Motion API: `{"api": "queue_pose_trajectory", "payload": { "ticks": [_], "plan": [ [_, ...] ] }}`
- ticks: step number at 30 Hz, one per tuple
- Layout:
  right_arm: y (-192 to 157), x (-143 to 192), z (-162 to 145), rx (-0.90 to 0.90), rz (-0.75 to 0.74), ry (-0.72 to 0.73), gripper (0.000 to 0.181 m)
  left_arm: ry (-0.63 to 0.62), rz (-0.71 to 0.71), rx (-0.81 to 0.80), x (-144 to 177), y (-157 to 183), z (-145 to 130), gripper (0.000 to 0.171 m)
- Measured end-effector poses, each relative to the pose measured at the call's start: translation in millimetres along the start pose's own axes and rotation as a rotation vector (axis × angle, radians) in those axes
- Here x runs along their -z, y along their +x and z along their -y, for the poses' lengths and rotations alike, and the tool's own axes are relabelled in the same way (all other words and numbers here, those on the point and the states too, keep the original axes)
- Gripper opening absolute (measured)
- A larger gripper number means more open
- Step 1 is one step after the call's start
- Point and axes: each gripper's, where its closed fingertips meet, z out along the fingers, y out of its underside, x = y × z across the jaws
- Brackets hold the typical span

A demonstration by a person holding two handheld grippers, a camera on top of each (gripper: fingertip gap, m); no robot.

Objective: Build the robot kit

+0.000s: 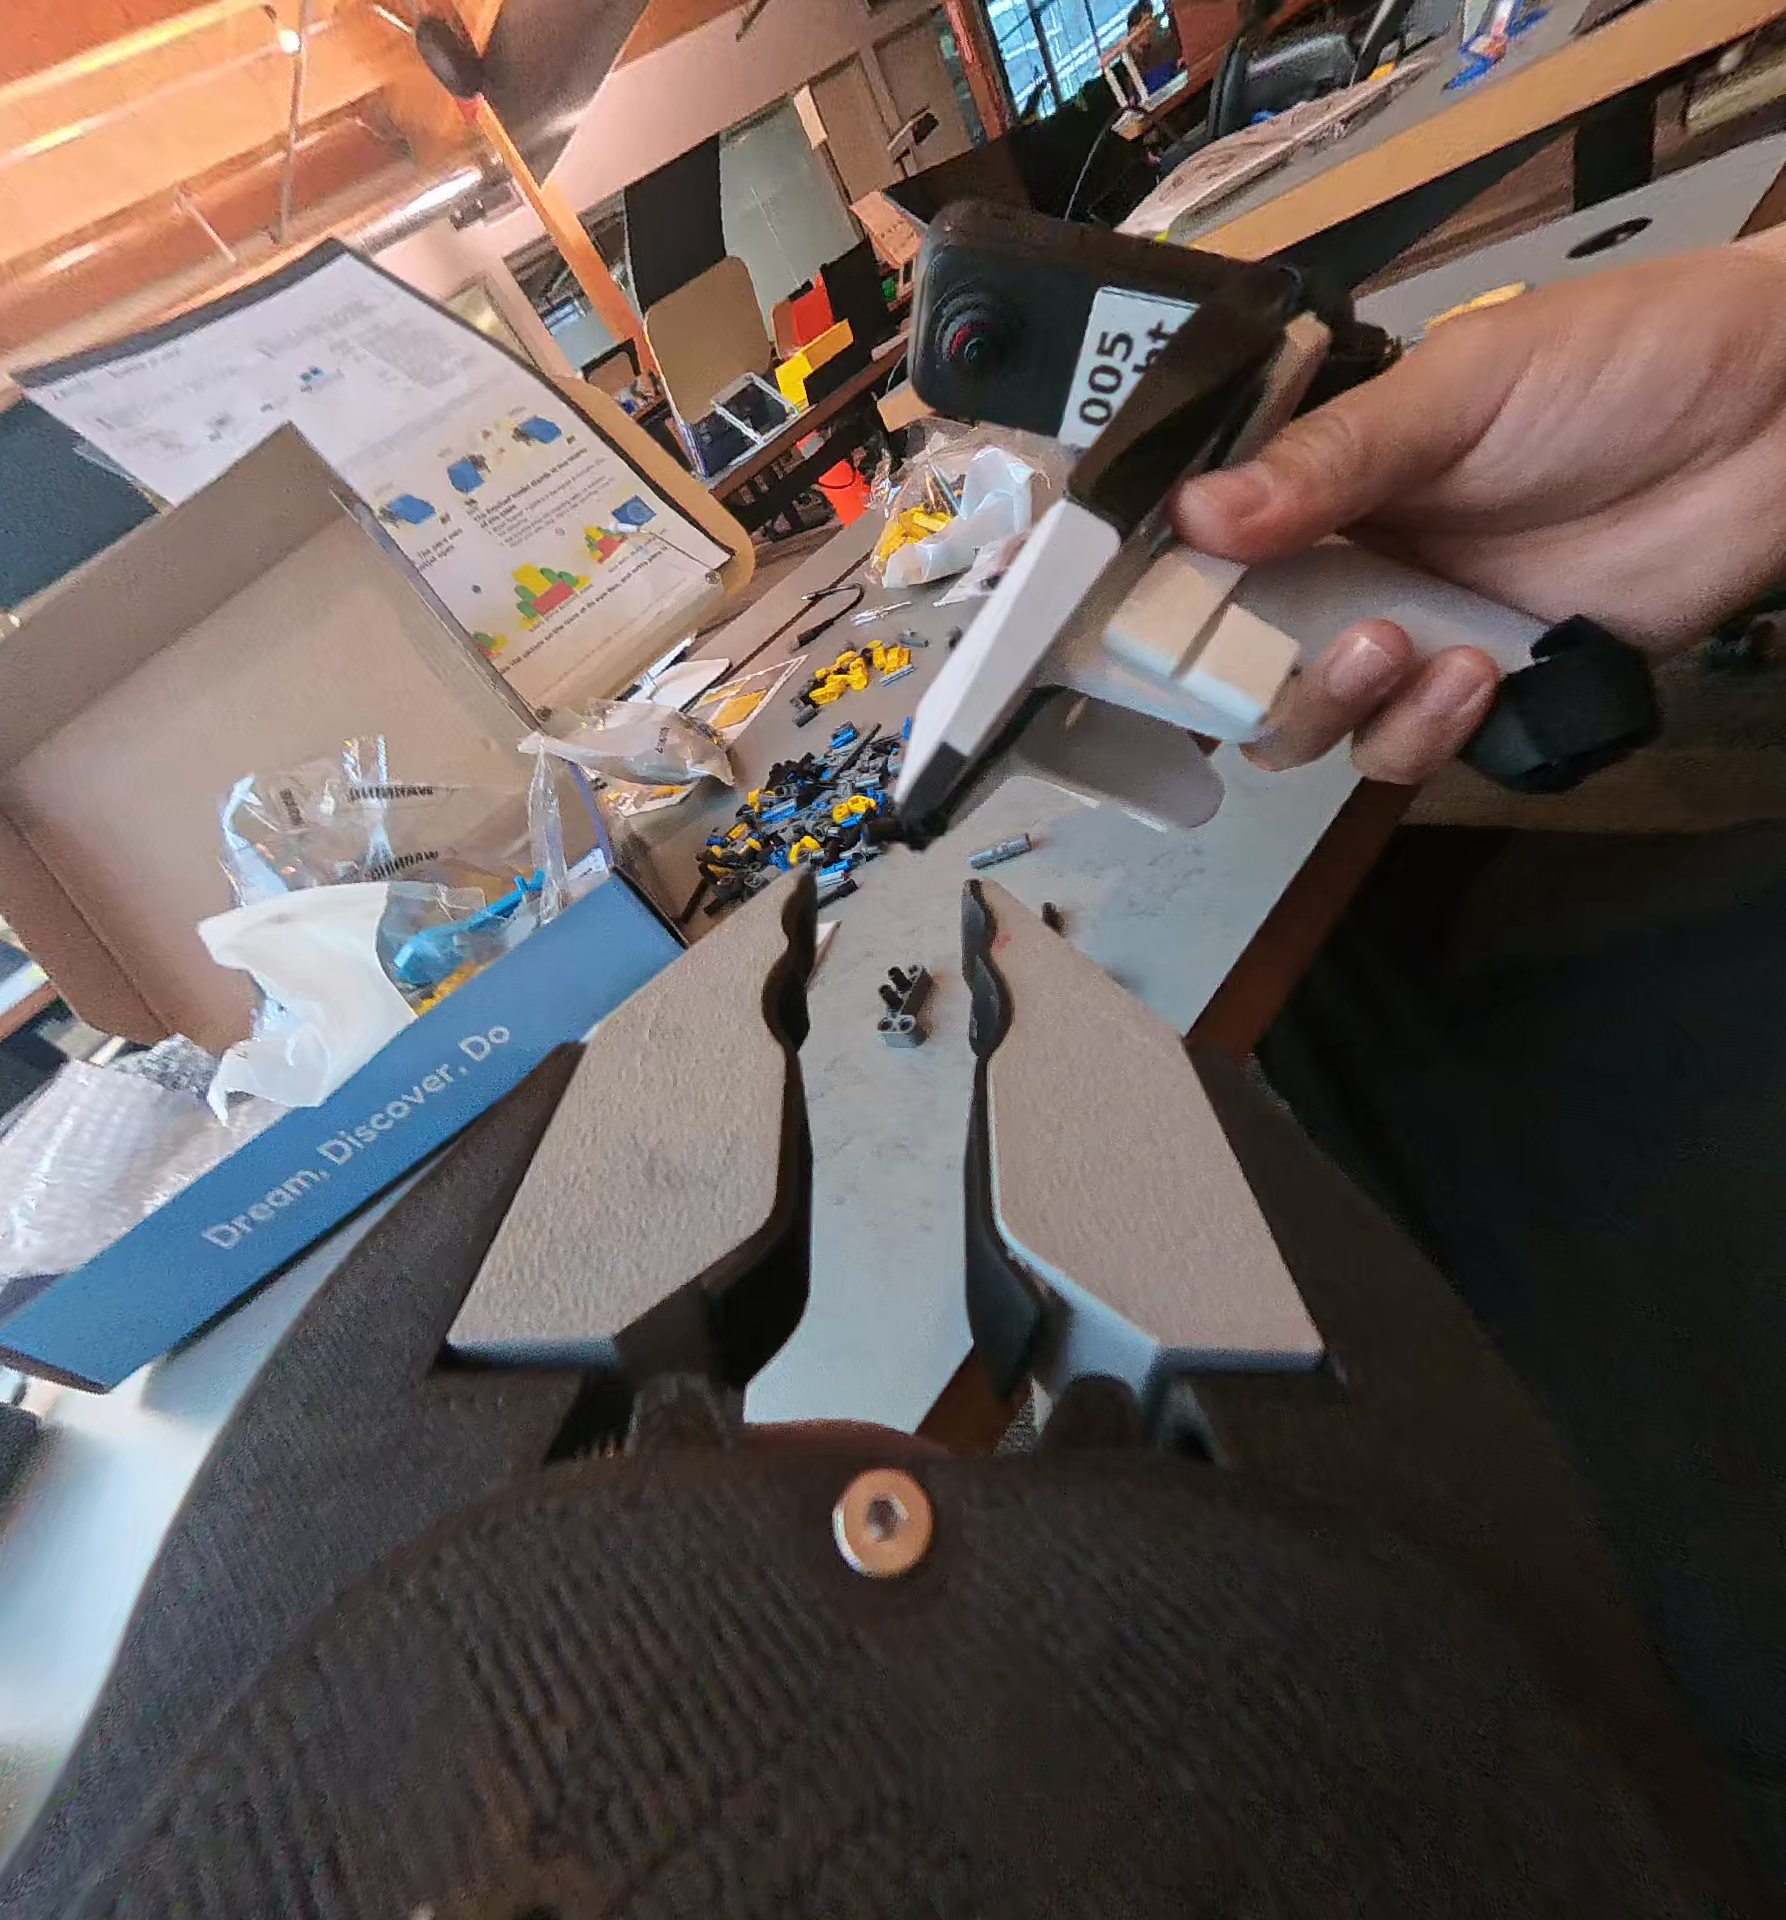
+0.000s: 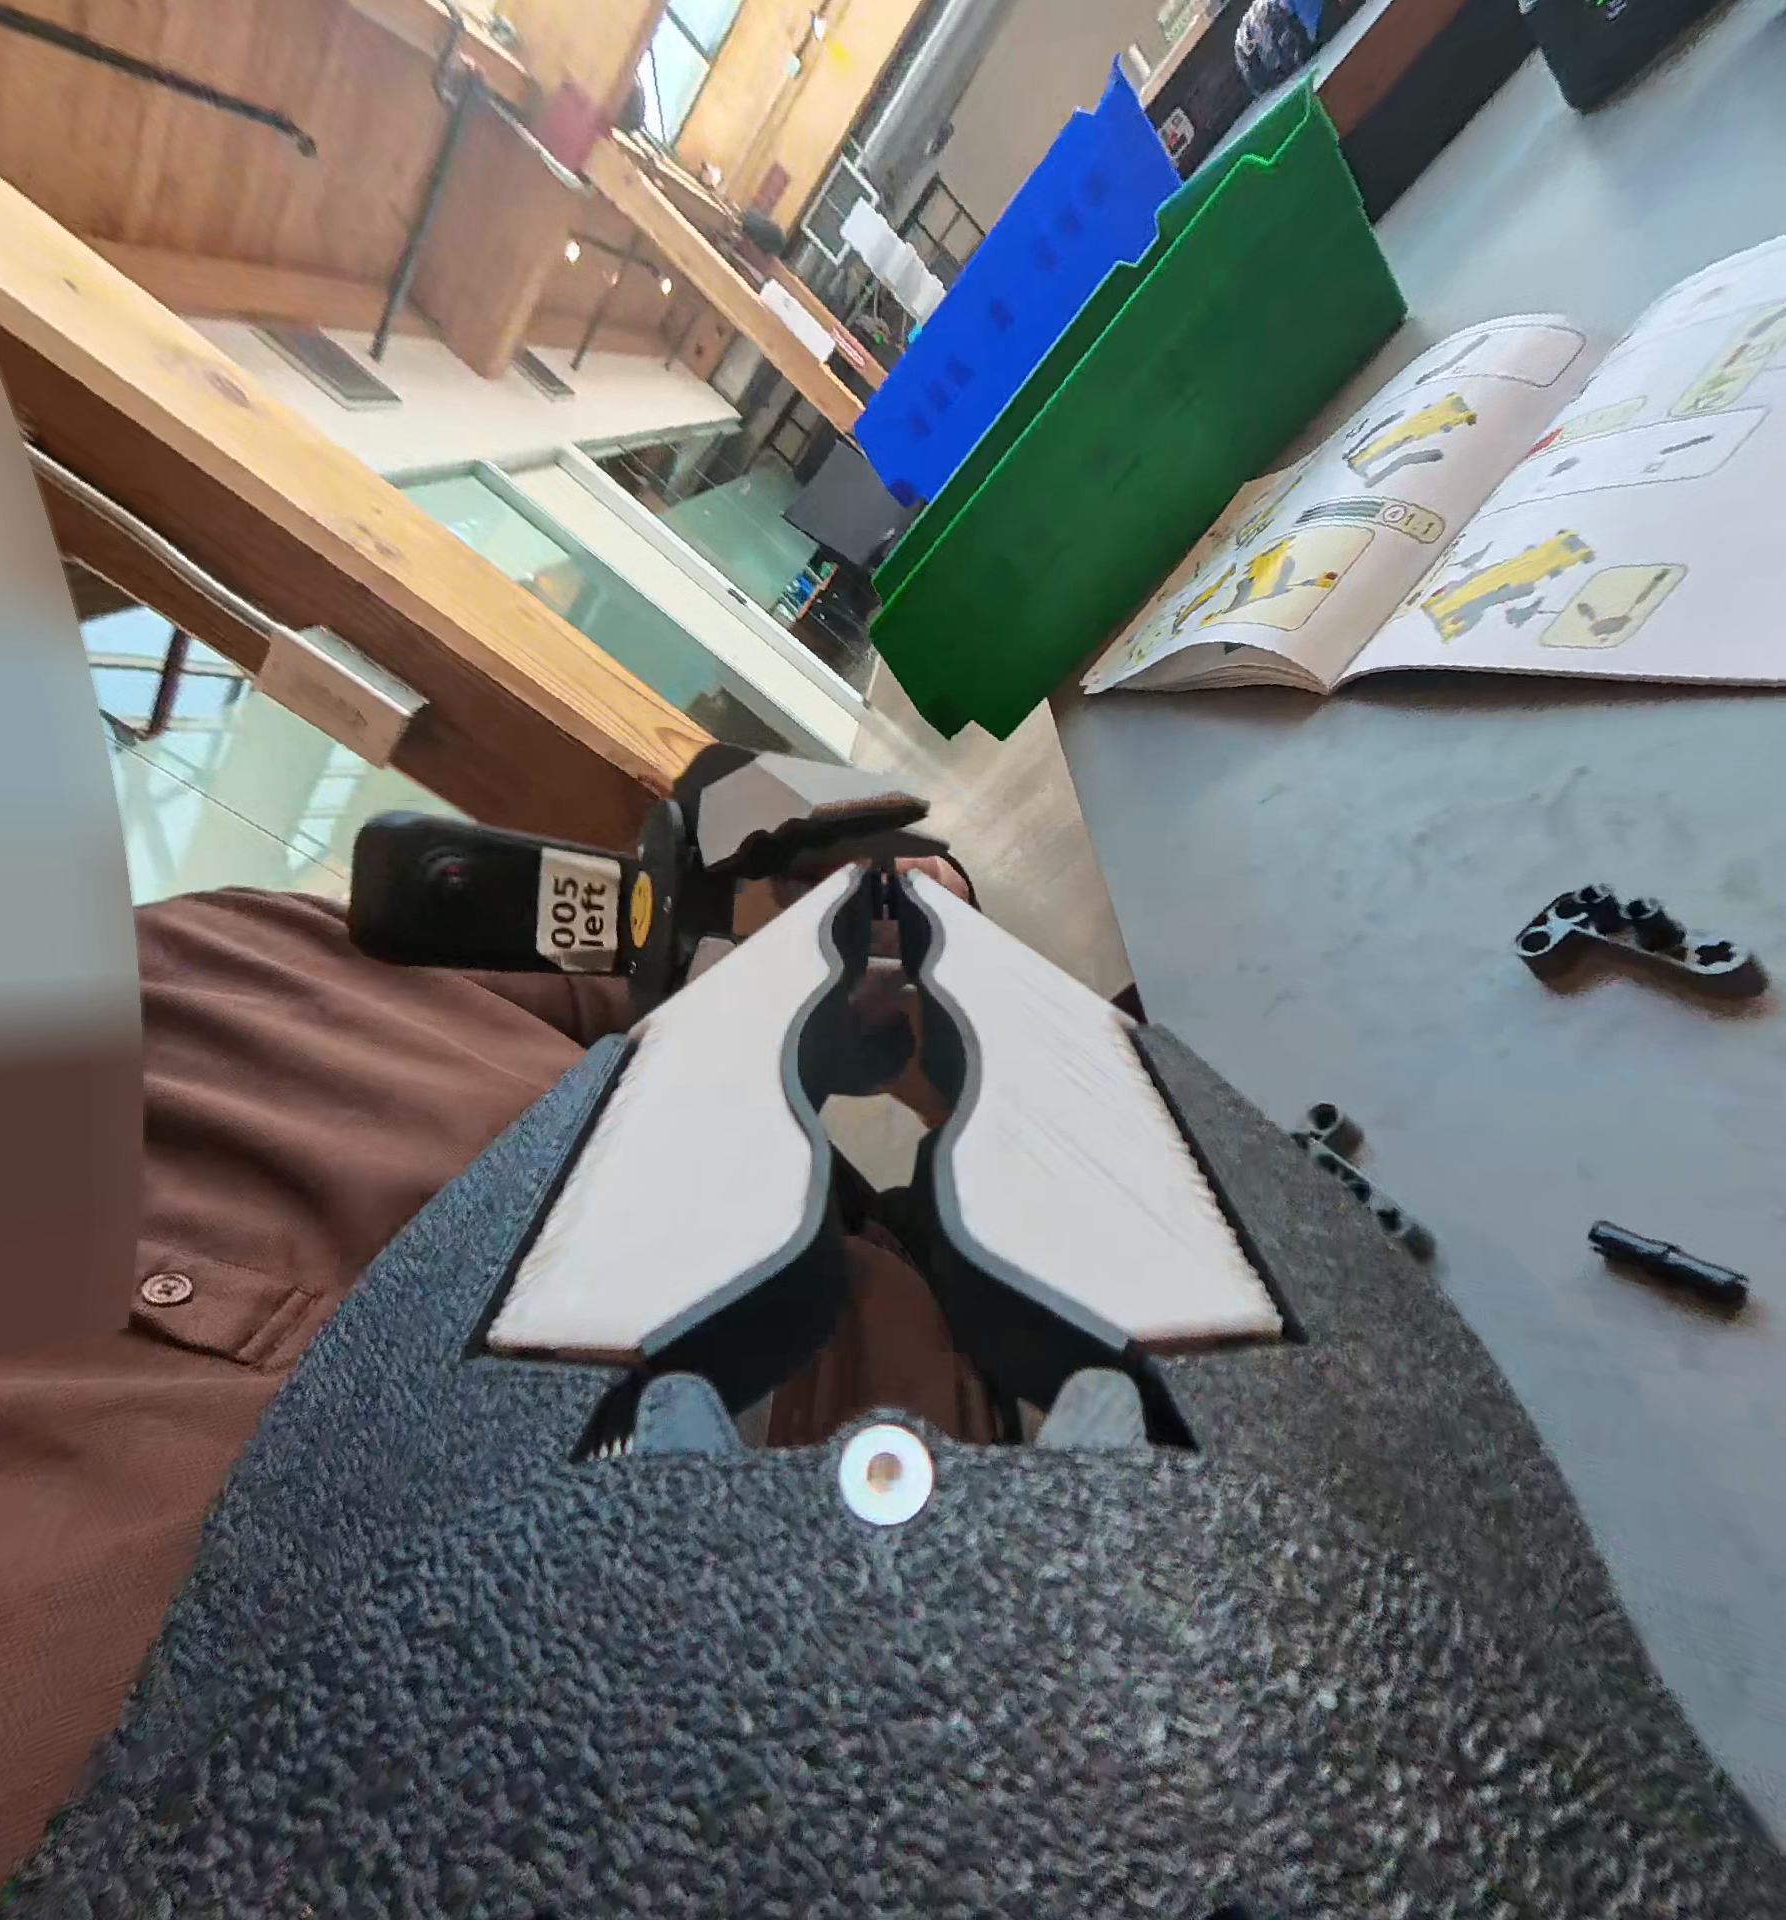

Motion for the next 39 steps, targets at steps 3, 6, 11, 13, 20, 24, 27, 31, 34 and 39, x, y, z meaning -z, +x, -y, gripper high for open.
{"api": "queue_pose_trajectory", "payload": {
  "ticks": [3, 6, 11, 13, 20, 24, 27, 31, 34, 39],
  "plan": [
    [-3, -1, -2, -0.053, 0.023, 0.023, 0.004, 0.004, 0.013, -0.064, 1, 6, 2, 0.025],
    [-5, -3, -8, -0.076, 0.041, 0.016, 0.004, 0.016, 0.043, -0.115, 3, 4, 7, 0.025],
    [-7, -11, -12, -0.095, 0.060, 0.011, 0.004, 0.014, 0.023, -0.149, 4, 6, 5, 0.013],
    [-8, -14, -12, -0.102, 0.074, 0.016, 0.004, 0.010, 0.021, -0.147, 4, 6, 4, 0.014],
    [-7, -15, -16, -0.107, 0.085, -0.011, 0.004, 0.005, -0.048, -0.117, 5, 7, 1, 0.014],
    [-8, -15, -28, -0.048, 0.046, -0.133, 0.004, 0.026, -0.202, -0.186, 11, 18, -2, 0.014],
    [-1, -16, -38, -0.017, -0.011, -0.208, 0.004, -0.001, -0.277, -0.255, 14, 25, -11, 0.013],
    [8, -19, -51, -0.014, -0.055, -0.271, 0.005, -0.044, -0.347, -0.337, 16, 36, -25, 0.013],
    [11, -20, -55, 0.018, -0.072, -0.285, 0.005, -0.060, -0.369, -0.382, 18, 38, -31, 0.013],
    [15, -17, -38, -0.008, -0.069, -0.173, 0.004, -0.118, -0.308, -0.209, 11, 23, -36, 0.020]
  ]
}}
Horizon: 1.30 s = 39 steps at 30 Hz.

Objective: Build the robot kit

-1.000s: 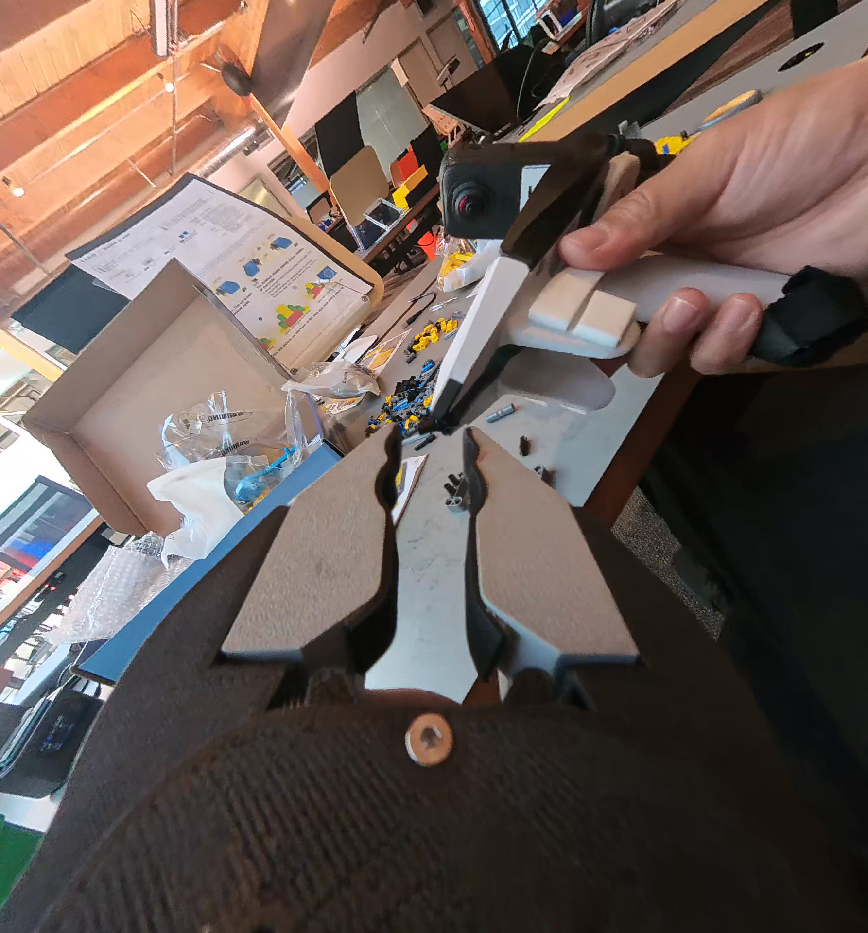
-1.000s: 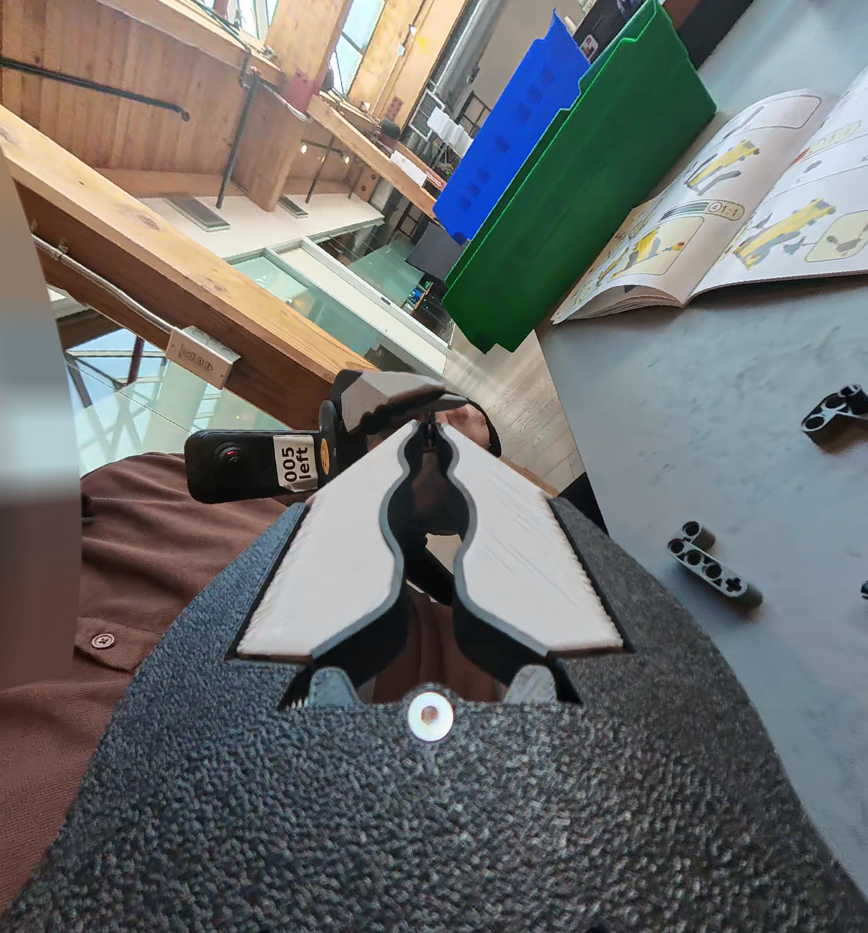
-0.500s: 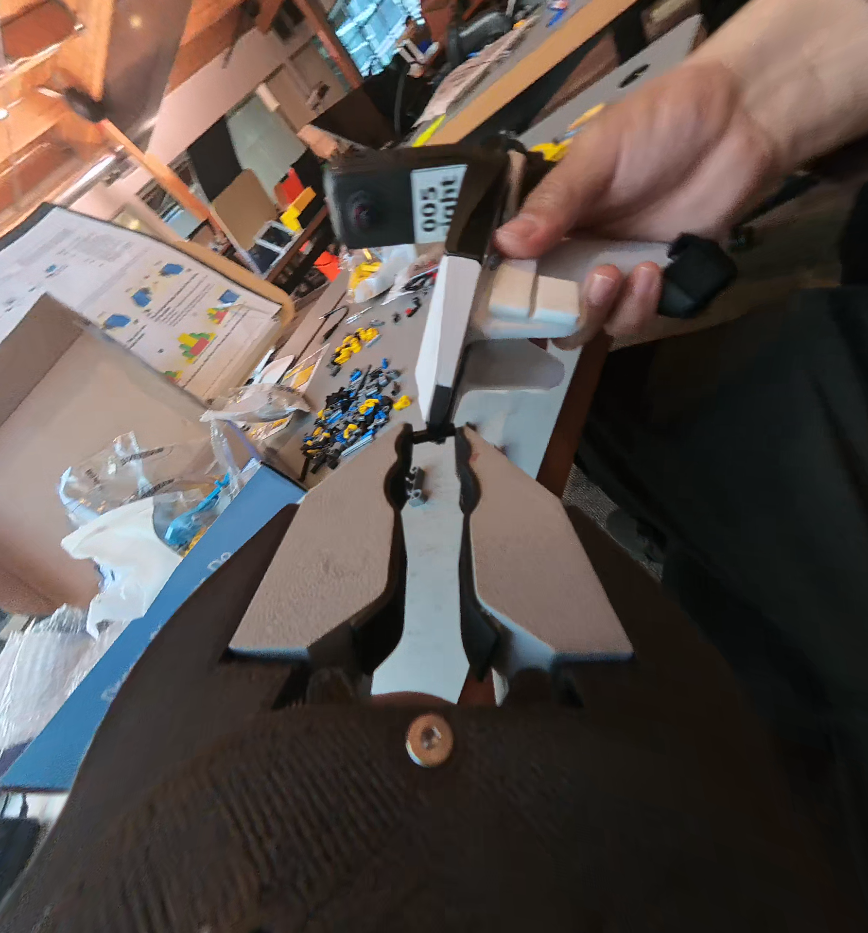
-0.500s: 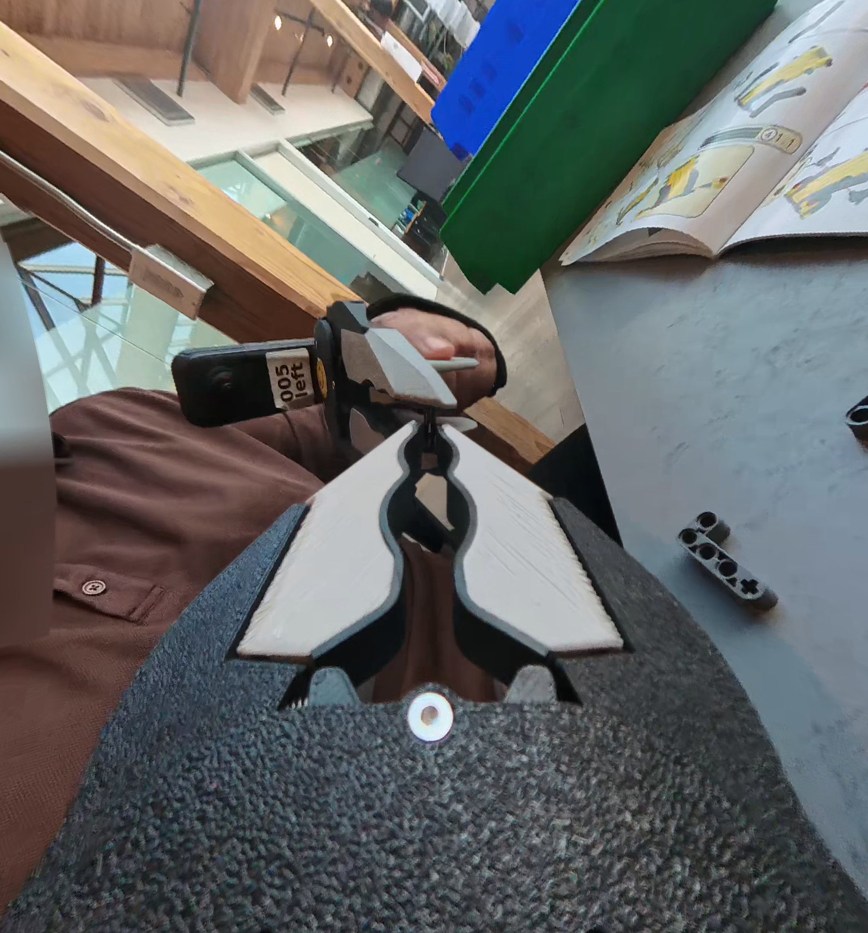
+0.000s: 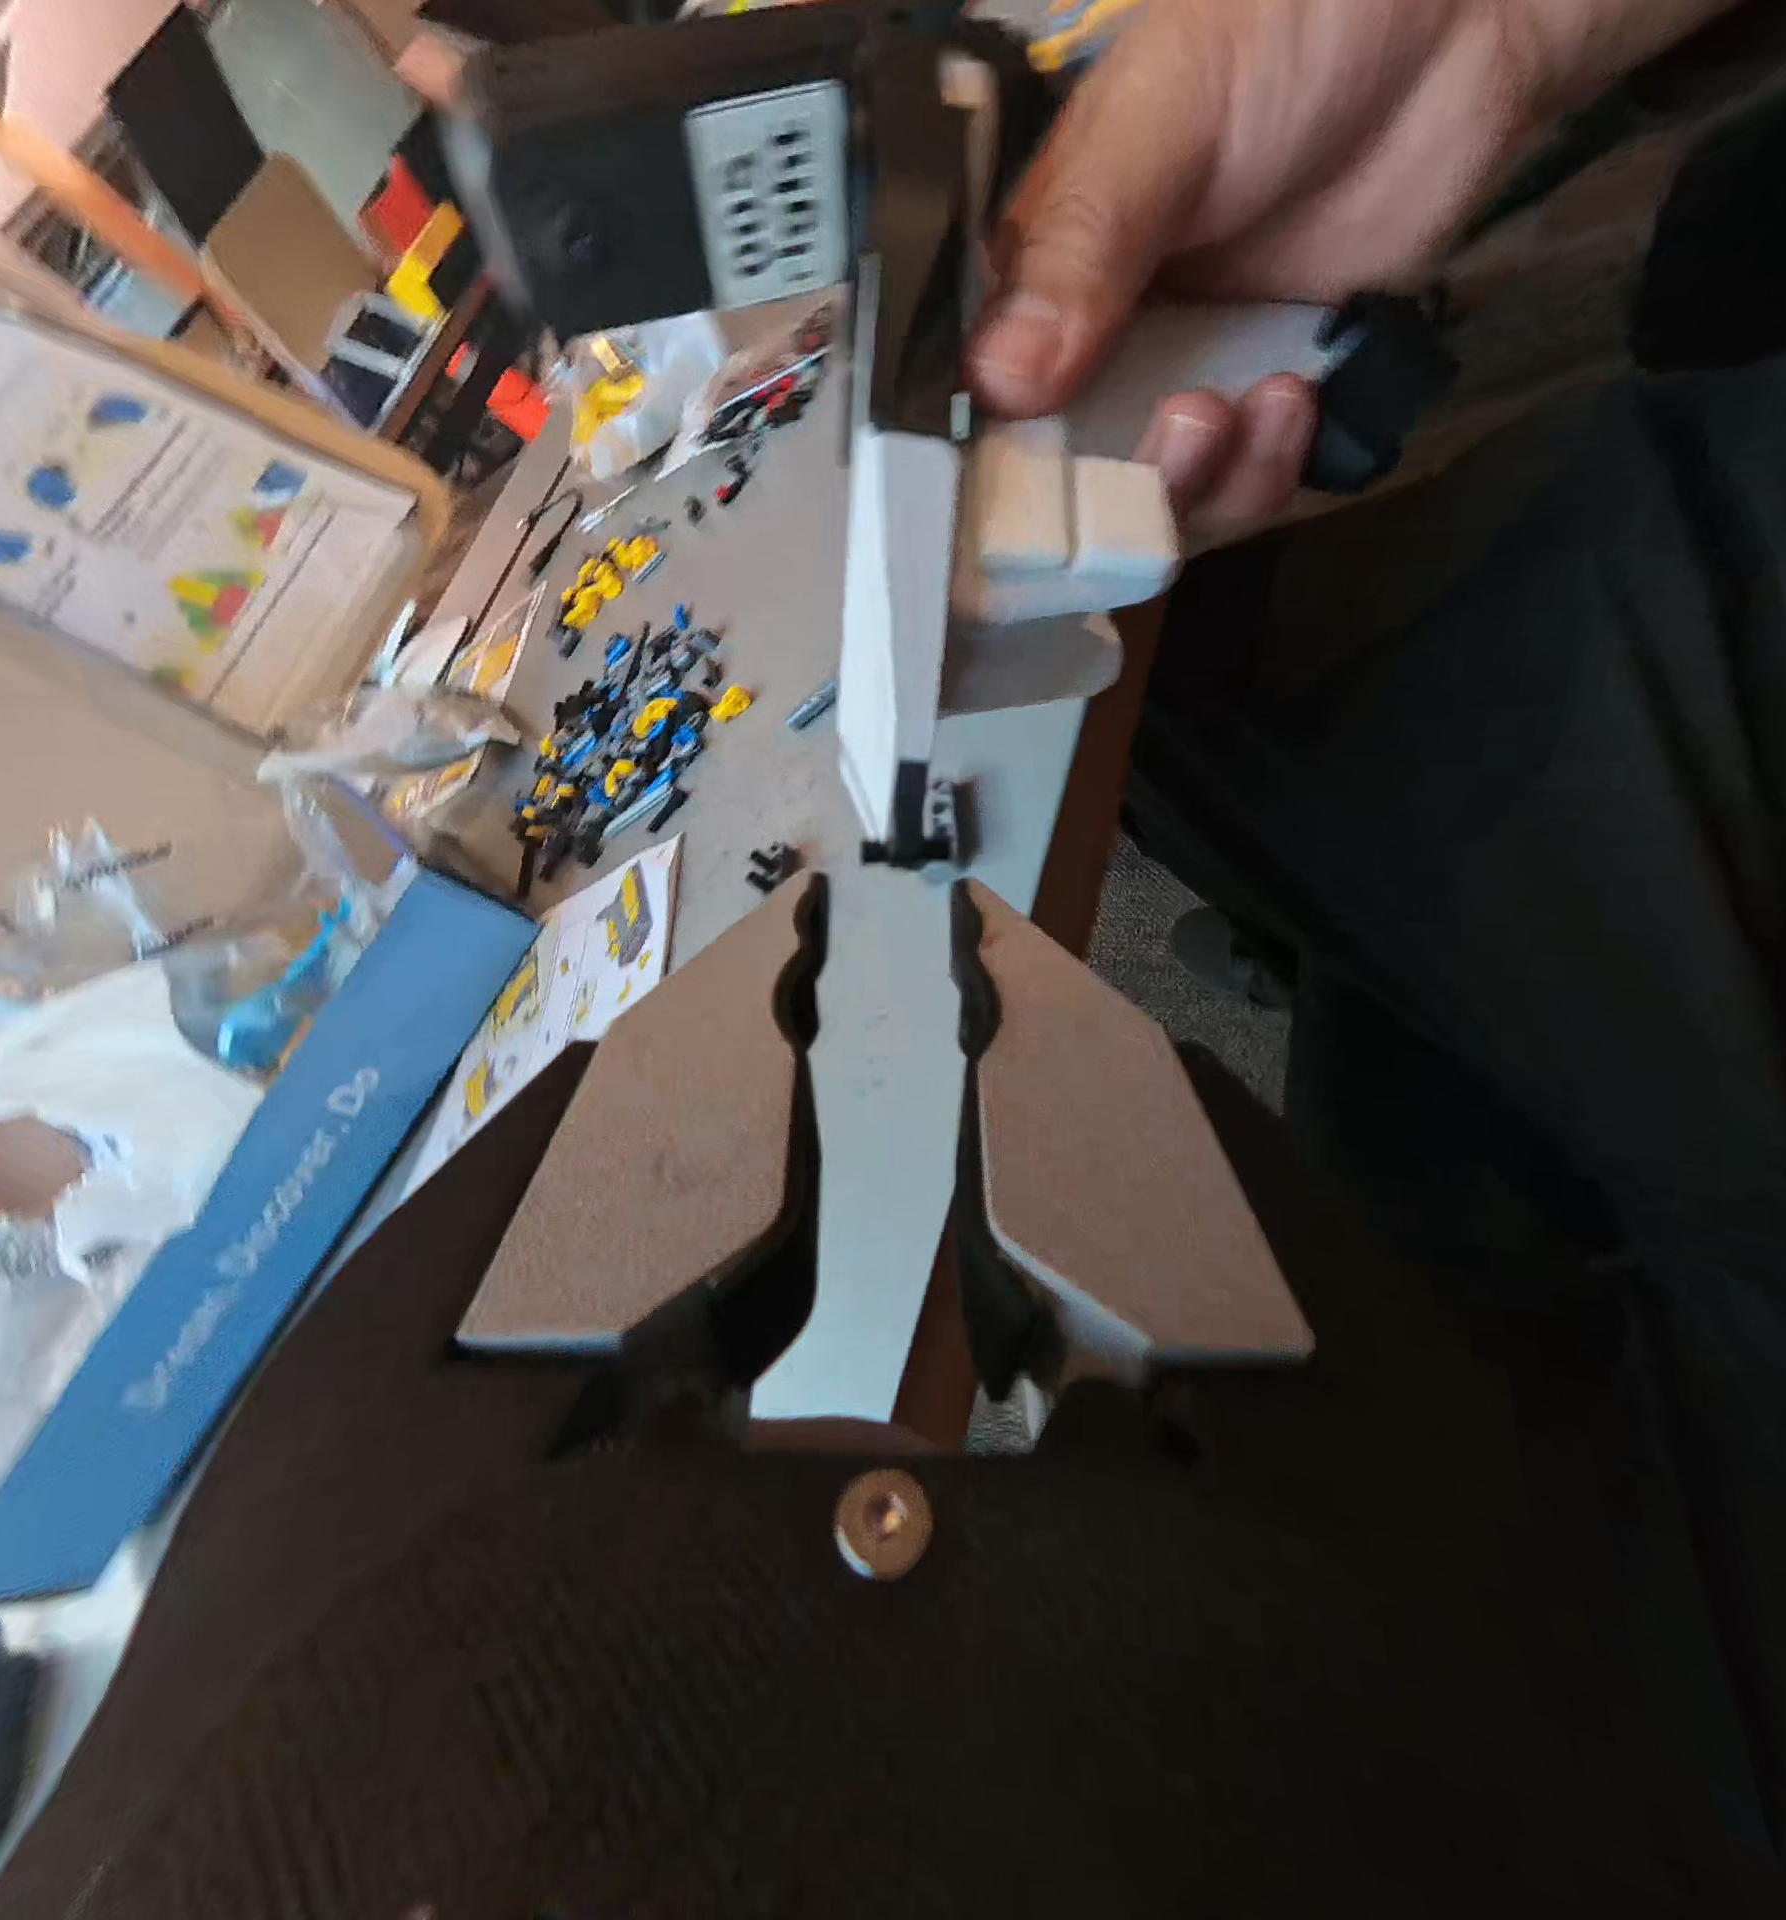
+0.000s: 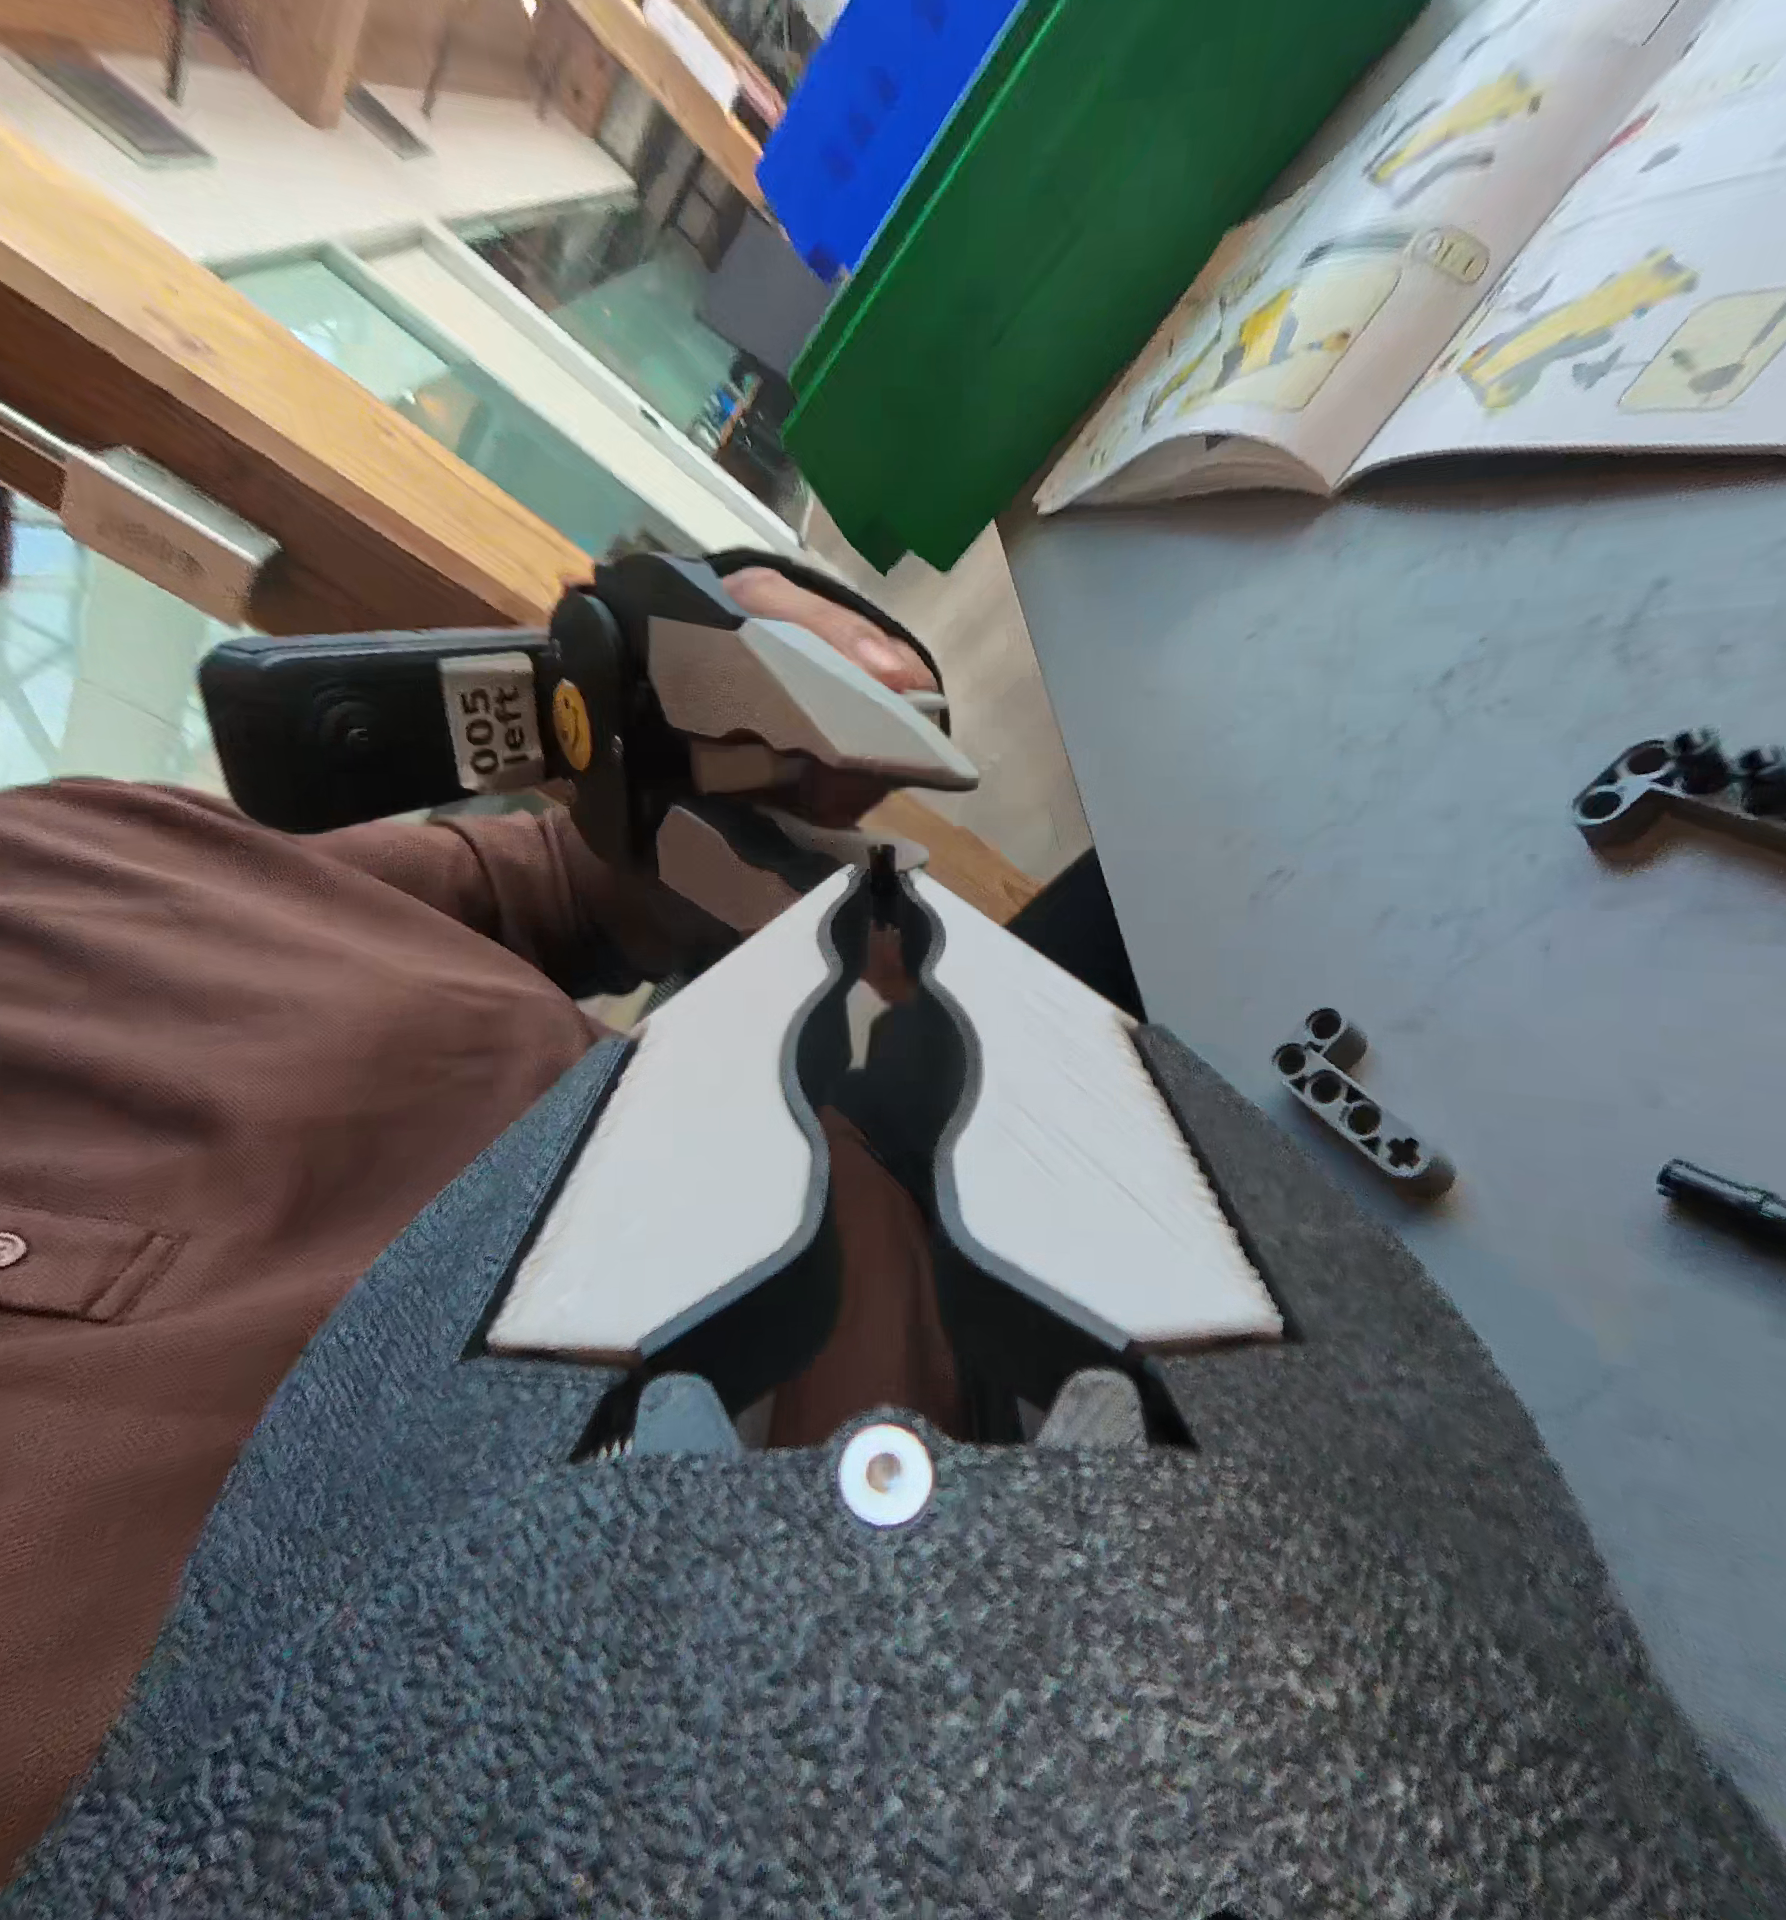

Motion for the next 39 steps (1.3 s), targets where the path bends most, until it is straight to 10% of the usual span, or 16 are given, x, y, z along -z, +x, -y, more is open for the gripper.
{"api": "queue_pose_trajectory", "payload": {
  "ticks": [6, 14, 39],
  "plan": [
    [-11, 18, 34, 0.007, 0.077, 0.225, 0.004, 0.103, -0.207, 0.667, 2, -2, 19, 0.019],
    [-18, 7, 29, 0.109, 0.051, 0.205, 0.004, 0.258, -0.360, 1.006, 5, -7, 35, 0.010],
    [9, 4, 1, 0.388, -0.205, -0.008, 0.004, 0.039, -0.089, 0.563, -7, 5, 2, 0.002]
  ]
}}
